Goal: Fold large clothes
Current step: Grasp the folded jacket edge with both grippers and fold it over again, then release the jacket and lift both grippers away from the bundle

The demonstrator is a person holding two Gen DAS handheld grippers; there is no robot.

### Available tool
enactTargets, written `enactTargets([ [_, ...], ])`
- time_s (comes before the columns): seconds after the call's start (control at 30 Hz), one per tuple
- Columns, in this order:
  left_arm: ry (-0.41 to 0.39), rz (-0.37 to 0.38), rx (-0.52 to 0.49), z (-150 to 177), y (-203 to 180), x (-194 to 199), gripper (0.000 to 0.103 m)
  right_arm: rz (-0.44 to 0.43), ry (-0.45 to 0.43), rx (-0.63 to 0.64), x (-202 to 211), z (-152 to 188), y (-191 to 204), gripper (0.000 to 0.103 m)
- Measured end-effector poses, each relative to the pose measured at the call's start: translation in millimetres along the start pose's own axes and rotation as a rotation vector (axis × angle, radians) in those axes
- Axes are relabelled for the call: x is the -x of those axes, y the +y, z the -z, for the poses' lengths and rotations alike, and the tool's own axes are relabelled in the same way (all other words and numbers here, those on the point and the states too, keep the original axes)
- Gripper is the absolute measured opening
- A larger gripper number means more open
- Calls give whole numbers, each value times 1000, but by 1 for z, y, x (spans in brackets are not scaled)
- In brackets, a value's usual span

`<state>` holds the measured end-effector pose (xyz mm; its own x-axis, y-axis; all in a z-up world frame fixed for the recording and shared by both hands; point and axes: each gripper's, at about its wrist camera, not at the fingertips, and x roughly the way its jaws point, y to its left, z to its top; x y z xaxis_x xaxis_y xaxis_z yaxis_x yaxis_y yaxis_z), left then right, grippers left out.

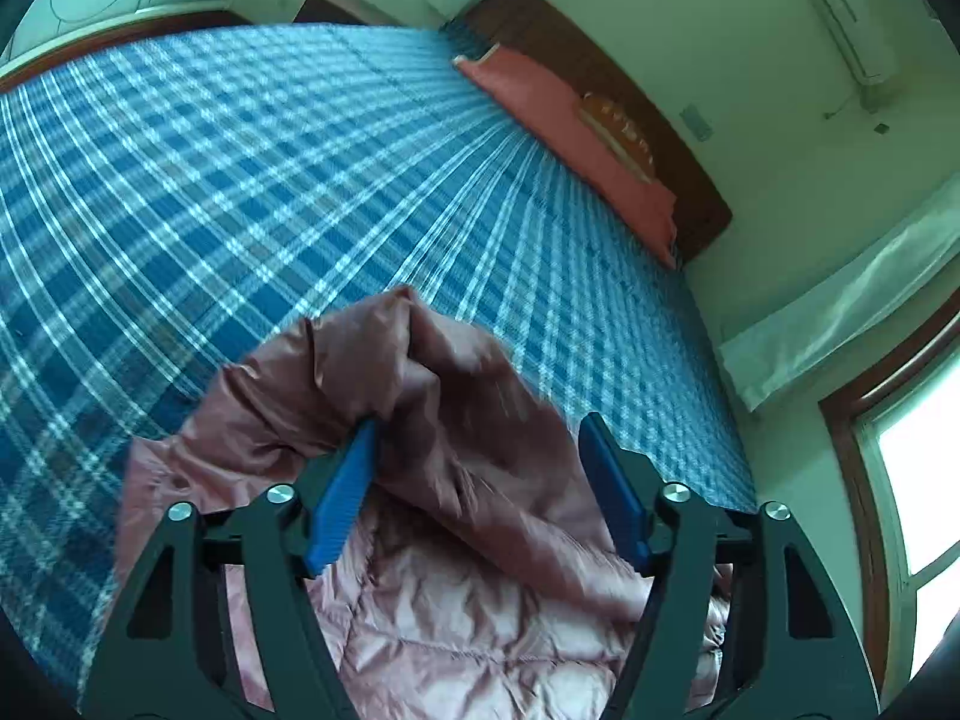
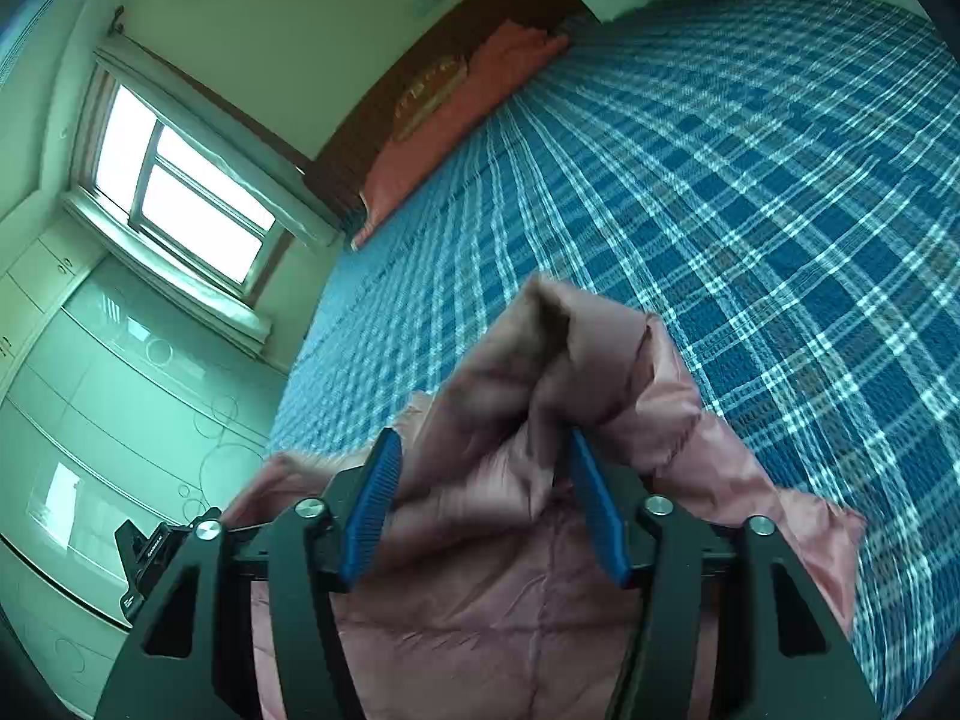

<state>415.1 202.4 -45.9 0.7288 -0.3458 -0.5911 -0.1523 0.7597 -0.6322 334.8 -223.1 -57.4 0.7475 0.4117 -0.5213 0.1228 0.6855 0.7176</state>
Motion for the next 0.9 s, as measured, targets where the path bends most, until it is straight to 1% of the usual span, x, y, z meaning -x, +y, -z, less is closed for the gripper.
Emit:
enactTargets([
  [0.13,-13,1,-36,10,-3,20,71,49,29,76,-2,13,14,58],
  [0.23,19,-56,-137,28,-8,17,71,138,65,189,-17,26,31,58],
  [0.27,33,-88,-187,35,-11,10,70,163,73,231,-26,30,39,58],
  [0.33,42,-130,-241,42,-14,-3,71,187,92,292,-44,36,53,58],
  [0.43,44,-172,-286,44,-15,-23,71,227,100,385,-67,40,71,58],
  [0.53,53,-208,-292,40,-13,-44,71,271,111,484,-98,39,85,58],
  [0.63,66,-241,-278,36,-8,-63,71,315,140,518,-120,41,87,58],
  [0.73,80,-276,-296,34,-5,-79,71,339,191,504,-141,41,78,58],
  [0.9,77,-307,-344,37,-6,-94,74,338,178,498,-149,41,71,60],
])
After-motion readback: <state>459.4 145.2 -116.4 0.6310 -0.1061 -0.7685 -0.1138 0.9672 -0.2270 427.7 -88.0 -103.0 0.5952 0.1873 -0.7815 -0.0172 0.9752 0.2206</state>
